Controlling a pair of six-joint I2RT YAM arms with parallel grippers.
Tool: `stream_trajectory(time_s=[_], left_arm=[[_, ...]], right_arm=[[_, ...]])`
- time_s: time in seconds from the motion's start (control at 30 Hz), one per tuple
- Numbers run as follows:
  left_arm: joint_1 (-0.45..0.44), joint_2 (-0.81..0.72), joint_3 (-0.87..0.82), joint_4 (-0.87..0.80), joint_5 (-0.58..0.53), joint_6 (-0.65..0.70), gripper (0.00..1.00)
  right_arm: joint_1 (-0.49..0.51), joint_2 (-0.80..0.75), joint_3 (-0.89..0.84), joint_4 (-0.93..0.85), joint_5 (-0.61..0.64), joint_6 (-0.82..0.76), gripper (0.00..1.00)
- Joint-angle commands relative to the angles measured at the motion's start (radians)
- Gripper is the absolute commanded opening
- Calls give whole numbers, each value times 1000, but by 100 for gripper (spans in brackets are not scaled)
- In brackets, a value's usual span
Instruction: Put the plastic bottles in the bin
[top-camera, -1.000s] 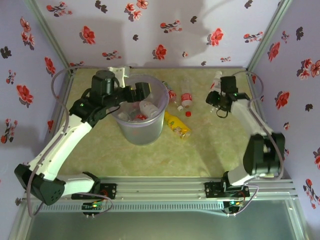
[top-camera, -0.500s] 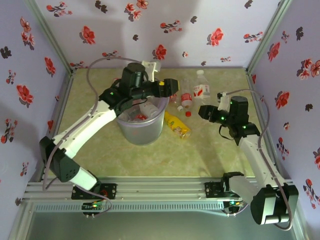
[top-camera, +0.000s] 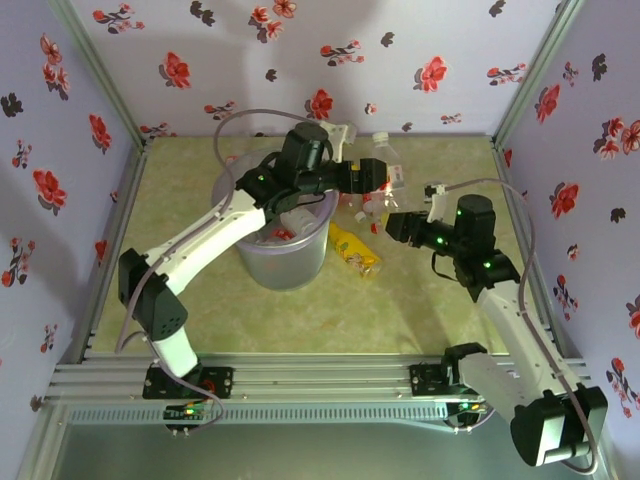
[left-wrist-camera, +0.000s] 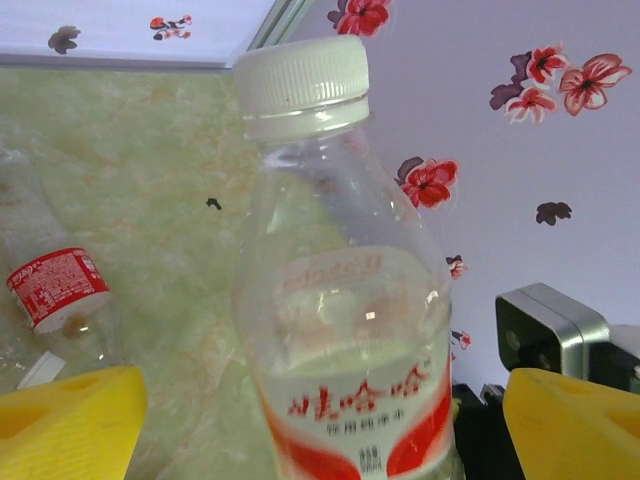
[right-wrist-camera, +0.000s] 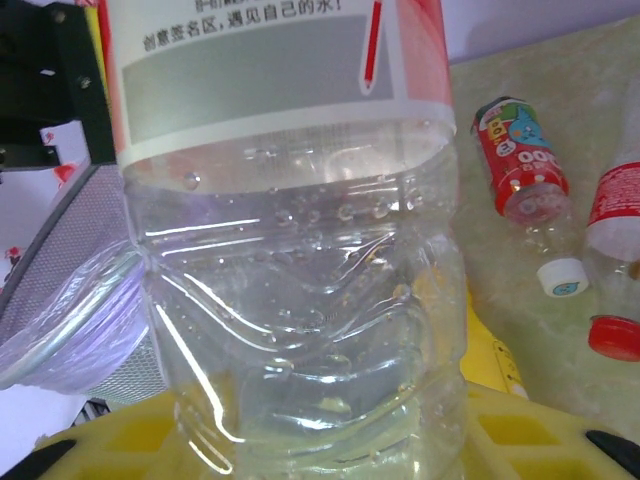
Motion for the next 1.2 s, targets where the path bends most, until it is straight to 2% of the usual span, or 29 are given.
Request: stream_trajectory(time_s=[0.0,0.4,0.57,0.63,0.8,0.9,1.07,1.17], left_arm=[[-15,18,51,-1,-5,-1,90],[-26,70,91,-18,26,-10,73],[-26,75,101,-24,27,-6,60],[-26,79,107,-26,26,-7,58],[-22,92,125,-24,27,-9,54],[-17,99,139,-24,26,-8,54],[-5,103,166,-22,22,-4,52],[2,101,189,-23,21,6,51]], right_arm=[[26,-7,42,19,-10,3,40],[79,14,70,16,28,-22,40],[86,35,72,16,34,-33,42],[86,37,74,14,34,-34,47],[86,20,95,-43,63,-60,71],[86,10,117,-102,92,-83,82],[76,-38,140,-191,192,-103,96],[47,-75,146,-224,243,-83,99]])
